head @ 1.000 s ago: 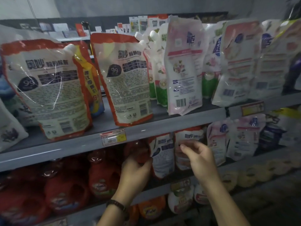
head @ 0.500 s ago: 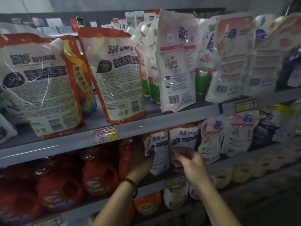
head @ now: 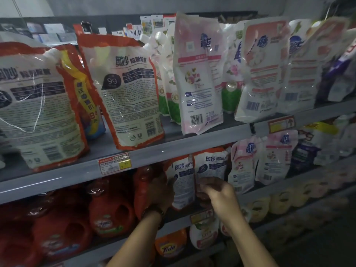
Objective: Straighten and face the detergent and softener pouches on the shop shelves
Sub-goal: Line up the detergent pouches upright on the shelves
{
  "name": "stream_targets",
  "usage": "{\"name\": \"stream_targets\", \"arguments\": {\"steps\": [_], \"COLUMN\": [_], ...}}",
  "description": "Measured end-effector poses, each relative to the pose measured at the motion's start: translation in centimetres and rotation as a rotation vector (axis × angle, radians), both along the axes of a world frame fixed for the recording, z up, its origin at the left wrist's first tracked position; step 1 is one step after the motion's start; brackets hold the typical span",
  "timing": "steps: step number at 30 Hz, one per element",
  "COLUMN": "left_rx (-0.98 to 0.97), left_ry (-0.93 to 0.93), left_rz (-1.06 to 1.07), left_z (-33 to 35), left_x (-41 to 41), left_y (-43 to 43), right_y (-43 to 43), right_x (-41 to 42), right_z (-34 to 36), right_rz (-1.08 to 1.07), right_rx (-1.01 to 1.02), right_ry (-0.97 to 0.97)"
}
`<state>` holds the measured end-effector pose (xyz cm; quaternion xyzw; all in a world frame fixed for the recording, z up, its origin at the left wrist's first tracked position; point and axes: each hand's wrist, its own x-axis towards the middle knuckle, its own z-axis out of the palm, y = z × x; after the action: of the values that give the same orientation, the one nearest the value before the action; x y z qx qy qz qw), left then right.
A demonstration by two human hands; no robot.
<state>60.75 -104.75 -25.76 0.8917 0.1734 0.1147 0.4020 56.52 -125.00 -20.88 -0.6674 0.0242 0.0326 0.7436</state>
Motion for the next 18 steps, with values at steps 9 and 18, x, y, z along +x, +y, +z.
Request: {"name": "stream_targets", "arguments": {"steps": [9,18], "left_rx": [0.054,-0.32], "left_ry": [-0.062,-0.275], "left_rz": [-0.003,-0.025], "left_z": [-2.9,0.3], "left_x": [1.4,-1.3], "left_y": [1.1,-1.4], "right_y": [-1.0,-1.0], "right_x": [0.6,0.8], "right_z": [0.0,-1.6], "right_rz": [-0.006,-0.052], "right_rx": [0.038,-0.081], "right_ry": [-0.123,-0.139]}}
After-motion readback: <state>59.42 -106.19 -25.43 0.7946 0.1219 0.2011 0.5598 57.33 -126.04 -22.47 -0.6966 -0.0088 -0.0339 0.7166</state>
